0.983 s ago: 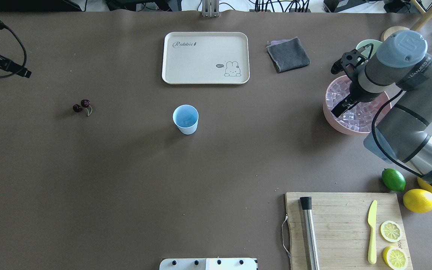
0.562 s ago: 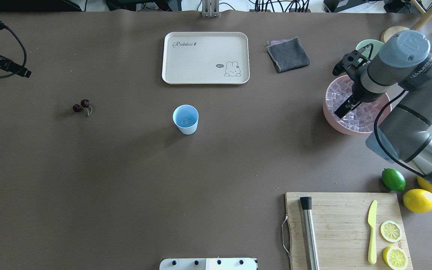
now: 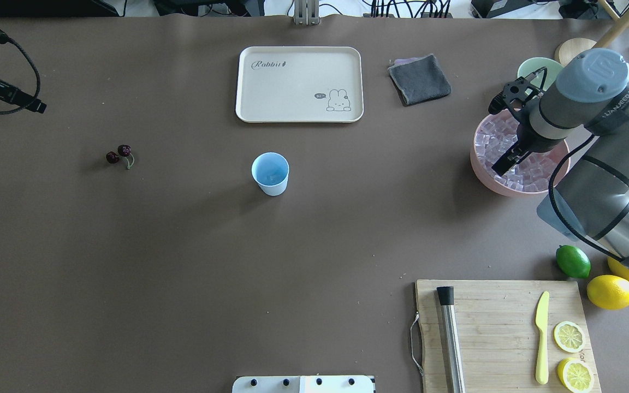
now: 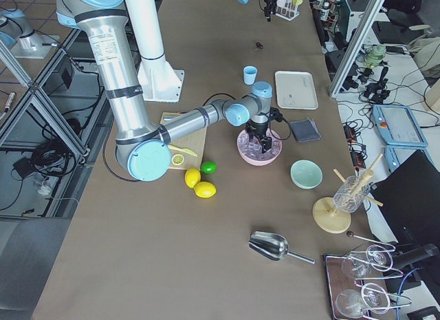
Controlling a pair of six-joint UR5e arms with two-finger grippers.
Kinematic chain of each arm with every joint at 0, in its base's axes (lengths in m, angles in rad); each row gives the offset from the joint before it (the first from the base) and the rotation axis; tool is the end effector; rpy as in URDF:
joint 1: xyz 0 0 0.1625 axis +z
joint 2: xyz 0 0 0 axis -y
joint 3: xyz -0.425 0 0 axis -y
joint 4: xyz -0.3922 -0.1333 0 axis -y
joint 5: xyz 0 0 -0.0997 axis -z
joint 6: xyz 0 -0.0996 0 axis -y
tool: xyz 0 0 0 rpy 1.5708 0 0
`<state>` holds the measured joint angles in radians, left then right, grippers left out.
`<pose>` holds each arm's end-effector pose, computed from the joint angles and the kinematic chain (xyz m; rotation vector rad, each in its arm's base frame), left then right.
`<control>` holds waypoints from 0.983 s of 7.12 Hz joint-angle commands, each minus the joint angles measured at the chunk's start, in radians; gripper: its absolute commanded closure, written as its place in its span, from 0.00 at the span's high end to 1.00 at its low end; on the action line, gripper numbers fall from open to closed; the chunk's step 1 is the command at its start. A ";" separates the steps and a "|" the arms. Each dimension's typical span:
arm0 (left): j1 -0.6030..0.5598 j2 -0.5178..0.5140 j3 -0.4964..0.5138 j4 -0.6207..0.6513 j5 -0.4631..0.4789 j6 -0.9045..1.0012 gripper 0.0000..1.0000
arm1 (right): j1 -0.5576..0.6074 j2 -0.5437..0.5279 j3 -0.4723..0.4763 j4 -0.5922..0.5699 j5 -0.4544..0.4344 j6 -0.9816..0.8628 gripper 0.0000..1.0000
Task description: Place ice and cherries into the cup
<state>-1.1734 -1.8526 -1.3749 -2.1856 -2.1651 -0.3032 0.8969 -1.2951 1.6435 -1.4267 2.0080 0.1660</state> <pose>0.1756 -0.6186 0.5359 0.4438 0.7697 0.2960 -0.3125 -0.5373 0.4699 0.2719 -0.5976 -0.5975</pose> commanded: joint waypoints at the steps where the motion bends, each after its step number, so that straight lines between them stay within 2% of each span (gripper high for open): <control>1: 0.003 -0.003 0.002 0.000 0.002 0.000 0.98 | -0.001 -0.004 0.001 0.000 -0.003 0.006 0.92; 3: 0.008 -0.005 0.002 0.000 0.002 0.000 0.98 | -0.001 -0.003 0.001 0.000 -0.005 0.010 0.56; 4: 0.011 -0.005 0.000 0.000 0.002 0.000 0.98 | -0.001 -0.003 0.001 0.000 -0.006 0.013 0.45; 5: 0.011 -0.005 0.002 0.000 0.002 0.000 0.98 | -0.001 -0.003 0.002 0.000 -0.008 0.026 0.40; 6: 0.012 -0.003 0.000 0.000 0.002 0.000 0.98 | -0.001 -0.003 0.004 0.000 -0.008 0.026 0.40; 7: 0.012 0.000 0.007 -0.014 0.002 -0.002 0.98 | -0.001 -0.003 0.021 0.000 -0.008 0.027 0.26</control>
<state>-1.1621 -1.8559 -1.3726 -2.1892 -2.1629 -0.3041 0.8959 -1.2978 1.6508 -1.4266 2.0006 0.1905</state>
